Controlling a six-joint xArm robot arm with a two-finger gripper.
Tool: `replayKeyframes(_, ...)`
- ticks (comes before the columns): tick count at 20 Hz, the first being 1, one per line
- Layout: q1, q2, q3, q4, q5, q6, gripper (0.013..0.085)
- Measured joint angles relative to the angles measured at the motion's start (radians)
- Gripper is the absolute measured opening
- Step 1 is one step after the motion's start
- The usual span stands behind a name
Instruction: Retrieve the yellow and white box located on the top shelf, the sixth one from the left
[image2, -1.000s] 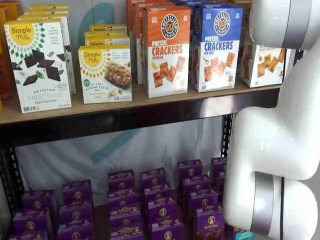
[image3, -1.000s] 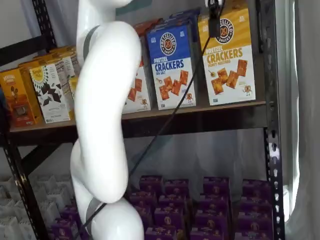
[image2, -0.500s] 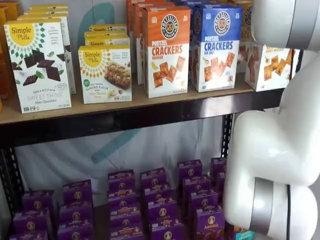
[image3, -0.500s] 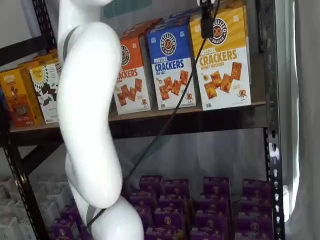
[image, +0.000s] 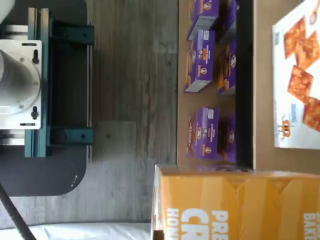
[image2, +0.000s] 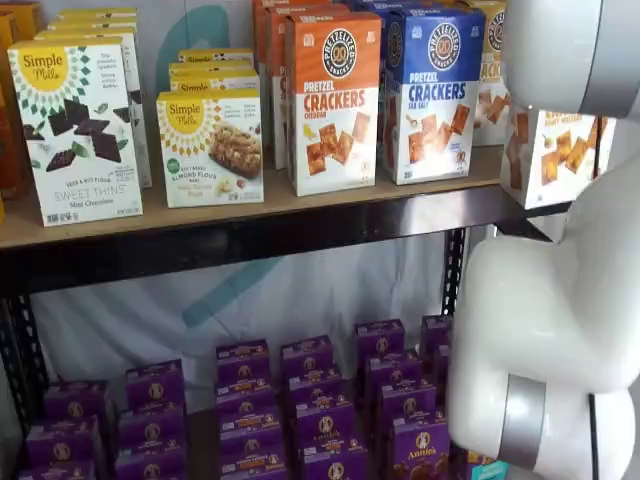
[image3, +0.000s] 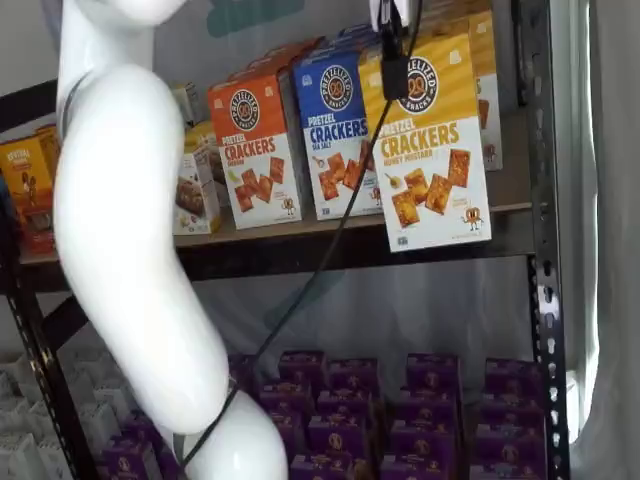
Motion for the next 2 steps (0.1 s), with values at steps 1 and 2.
replayKeyframes(1, 0.000, -0.011, 0.014, 0.000, -0.003, 0.000, 0.0570)
replayKeyframes(2, 0.000, -0.021, 0.027, -0.001, -0.003, -0.001, 0.0570)
